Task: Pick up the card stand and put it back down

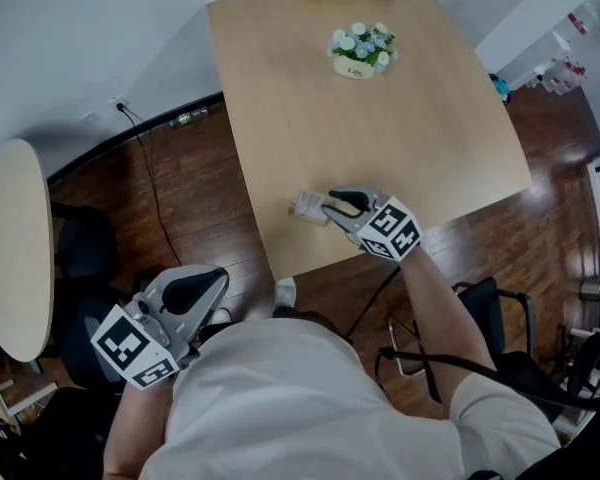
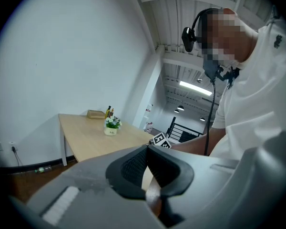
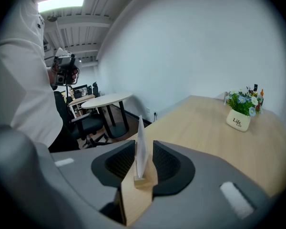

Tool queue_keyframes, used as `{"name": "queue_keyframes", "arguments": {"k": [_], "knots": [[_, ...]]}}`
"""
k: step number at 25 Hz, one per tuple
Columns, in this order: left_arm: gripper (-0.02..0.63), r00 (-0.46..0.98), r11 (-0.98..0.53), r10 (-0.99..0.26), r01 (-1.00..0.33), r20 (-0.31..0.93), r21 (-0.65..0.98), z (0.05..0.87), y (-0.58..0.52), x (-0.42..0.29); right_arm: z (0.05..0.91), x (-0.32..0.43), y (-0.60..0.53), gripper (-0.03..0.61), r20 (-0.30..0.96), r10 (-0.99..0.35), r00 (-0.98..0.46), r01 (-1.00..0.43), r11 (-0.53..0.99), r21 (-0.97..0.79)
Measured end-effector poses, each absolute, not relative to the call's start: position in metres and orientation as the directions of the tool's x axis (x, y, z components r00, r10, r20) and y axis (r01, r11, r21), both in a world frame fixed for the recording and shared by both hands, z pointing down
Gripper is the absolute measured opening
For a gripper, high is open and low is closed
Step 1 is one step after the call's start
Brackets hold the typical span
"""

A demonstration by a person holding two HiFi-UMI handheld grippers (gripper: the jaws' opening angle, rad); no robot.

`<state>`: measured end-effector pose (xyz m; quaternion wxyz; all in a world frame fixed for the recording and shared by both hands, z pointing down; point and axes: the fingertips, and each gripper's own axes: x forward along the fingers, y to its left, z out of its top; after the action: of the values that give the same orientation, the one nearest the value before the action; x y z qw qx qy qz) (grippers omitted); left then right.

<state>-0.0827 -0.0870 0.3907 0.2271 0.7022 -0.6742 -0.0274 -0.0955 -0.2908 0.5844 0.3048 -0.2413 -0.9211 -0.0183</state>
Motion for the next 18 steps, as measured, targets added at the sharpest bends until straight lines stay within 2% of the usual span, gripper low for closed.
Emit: {"name": "queue_keyframes", "arguments": {"k": [4,7,18], "knots": [[0.002,0.086,0.017,-0.958,-0.936,0.273,0.352,0.3909,-0.0895,-0.0801,0.5858,-0.0957,-0.2884,0.061,0.564,0.458,-0.687,0.478,0.87,-0.125],[0.002,0.079,0.024,-0.957,-0.937,0.278,0.348,0.3916,-0.0903,-0.0804,0.5869,-0.0951,-0.2878,0.038,0.562,0.47,-0.681,0.489,0.863,-0.129],[0.002,0.061,0.039,-0.958,-0.939,0.28,0.341,0.3923,-0.0906,-0.0824,0.5835,-0.0949,-0.285,0.021,0.538,0.499,-0.68,0.501,0.851,-0.156]]}}
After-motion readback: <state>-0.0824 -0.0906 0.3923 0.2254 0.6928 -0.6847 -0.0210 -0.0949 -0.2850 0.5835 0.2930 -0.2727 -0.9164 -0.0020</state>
